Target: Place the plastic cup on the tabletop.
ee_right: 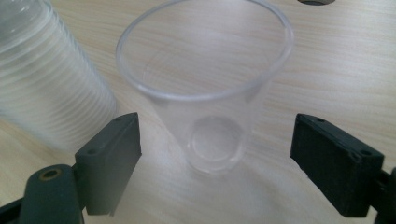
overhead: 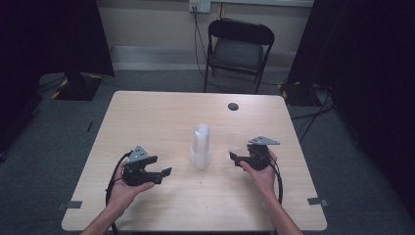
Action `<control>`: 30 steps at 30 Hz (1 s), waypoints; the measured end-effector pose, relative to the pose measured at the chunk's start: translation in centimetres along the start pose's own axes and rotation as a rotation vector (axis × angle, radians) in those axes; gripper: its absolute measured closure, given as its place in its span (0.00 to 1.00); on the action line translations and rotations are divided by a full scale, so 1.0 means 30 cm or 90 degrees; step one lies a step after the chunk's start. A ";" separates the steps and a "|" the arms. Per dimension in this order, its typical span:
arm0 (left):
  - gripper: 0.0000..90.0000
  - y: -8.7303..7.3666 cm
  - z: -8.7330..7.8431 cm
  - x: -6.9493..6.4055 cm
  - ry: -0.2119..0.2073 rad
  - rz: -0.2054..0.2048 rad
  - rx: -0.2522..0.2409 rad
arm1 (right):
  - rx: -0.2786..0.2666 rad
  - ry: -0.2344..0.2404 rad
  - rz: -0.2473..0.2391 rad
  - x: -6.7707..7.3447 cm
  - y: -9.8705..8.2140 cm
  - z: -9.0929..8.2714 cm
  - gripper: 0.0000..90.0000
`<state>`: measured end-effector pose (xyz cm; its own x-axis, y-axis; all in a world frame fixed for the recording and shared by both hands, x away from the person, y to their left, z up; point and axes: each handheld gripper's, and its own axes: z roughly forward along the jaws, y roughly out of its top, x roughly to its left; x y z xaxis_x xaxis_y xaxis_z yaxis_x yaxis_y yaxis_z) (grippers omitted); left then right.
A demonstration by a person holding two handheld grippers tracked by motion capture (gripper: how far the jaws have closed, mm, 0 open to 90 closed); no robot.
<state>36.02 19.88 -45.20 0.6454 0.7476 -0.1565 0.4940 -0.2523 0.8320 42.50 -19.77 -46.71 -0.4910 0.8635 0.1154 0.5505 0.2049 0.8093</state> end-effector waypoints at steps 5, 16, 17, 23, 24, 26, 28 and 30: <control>0.27 -0.007 -0.006 0.011 0.011 -0.011 0.001 | 0.009 0.004 0.000 -0.002 -0.020 -0.040 0.18; 0.25 -0.014 -0.012 0.009 0.043 0.000 0.018 | 0.007 0.001 -0.011 -0.007 -0.073 -0.201 0.20; 0.24 -0.014 -0.012 0.007 0.040 -0.001 0.023 | 0.008 0.001 -0.014 -0.004 -0.081 -0.213 0.20; 0.24 -0.033 -0.026 0.004 0.047 -0.002 0.051 | 0.012 0.019 -0.021 0.024 -0.121 -0.282 0.20; 0.23 -0.038 -0.027 0.007 0.046 -0.012 0.047 | 0.012 0.021 -0.023 0.029 -0.127 -0.292 0.19; 0.23 -0.041 -0.030 0.012 0.047 -0.022 0.045 | 0.018 0.022 -0.036 0.040 -0.147 -0.308 0.19; 0.23 -0.044 -0.036 0.018 0.049 -0.034 0.040 | 0.020 0.022 -0.037 0.042 -0.155 -0.312 0.19; 0.23 -0.051 -0.043 0.018 0.052 -0.025 0.034 | 0.023 0.017 -0.030 0.040 -0.185 -0.325 0.19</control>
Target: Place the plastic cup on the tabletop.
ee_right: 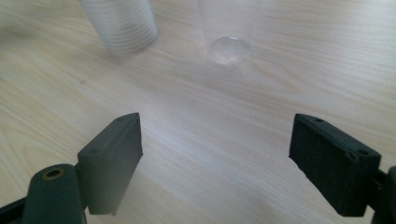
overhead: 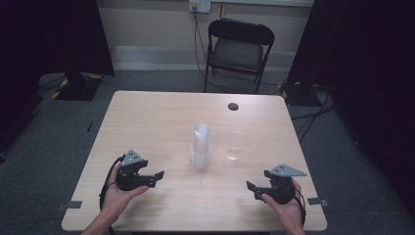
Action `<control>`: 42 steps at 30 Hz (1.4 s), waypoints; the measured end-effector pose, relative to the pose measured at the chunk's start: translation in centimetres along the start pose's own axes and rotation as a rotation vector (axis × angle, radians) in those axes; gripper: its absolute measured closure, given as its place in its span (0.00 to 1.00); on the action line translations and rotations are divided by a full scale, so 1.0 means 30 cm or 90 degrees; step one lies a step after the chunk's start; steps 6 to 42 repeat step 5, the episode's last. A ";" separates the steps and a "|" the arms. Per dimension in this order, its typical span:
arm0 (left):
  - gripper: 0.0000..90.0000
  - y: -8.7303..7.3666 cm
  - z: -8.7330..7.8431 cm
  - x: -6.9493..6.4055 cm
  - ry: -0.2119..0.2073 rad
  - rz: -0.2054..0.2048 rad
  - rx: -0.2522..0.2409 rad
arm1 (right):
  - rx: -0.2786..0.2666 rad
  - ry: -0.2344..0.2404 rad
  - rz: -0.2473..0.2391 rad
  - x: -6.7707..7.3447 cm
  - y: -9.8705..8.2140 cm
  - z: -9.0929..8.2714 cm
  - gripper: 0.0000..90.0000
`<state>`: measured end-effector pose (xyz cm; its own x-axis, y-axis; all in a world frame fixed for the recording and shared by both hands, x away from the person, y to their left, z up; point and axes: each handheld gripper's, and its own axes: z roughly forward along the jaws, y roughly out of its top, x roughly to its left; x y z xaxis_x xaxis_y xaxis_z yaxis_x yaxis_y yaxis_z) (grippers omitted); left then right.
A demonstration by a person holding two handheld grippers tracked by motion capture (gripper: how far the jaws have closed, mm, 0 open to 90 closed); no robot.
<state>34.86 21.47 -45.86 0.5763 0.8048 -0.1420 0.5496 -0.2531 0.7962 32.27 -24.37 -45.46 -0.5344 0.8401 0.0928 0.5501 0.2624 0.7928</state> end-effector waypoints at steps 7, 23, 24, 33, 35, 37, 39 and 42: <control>0.21 -0.007 0.000 -0.002 -0.005 0.002 0.000 | 0.005 -0.011 0.023 -0.018 -0.026 0.000 0.18; 0.21 -0.007 0.000 -0.002 -0.005 0.002 0.000 | 0.005 -0.011 0.023 -0.018 -0.026 0.000 0.18; 0.21 -0.007 0.000 -0.002 -0.005 0.002 0.000 | 0.005 -0.011 0.023 -0.018 -0.026 0.000 0.18; 0.21 -0.007 0.000 -0.002 -0.005 0.002 0.000 | 0.005 -0.011 0.023 -0.018 -0.026 0.000 0.18; 0.21 -0.007 0.000 -0.002 -0.005 0.002 0.000 | 0.005 -0.011 0.023 -0.018 -0.026 0.000 0.18; 0.21 -0.007 0.000 -0.002 -0.005 0.002 0.000 | 0.005 -0.011 0.023 -0.018 -0.026 0.000 0.18; 0.21 -0.007 0.000 -0.002 -0.005 0.002 0.000 | 0.005 -0.011 0.023 -0.018 -0.026 0.000 0.18; 0.21 -0.007 0.000 -0.002 -0.005 0.002 0.000 | 0.005 -0.011 0.023 -0.018 -0.026 0.000 0.18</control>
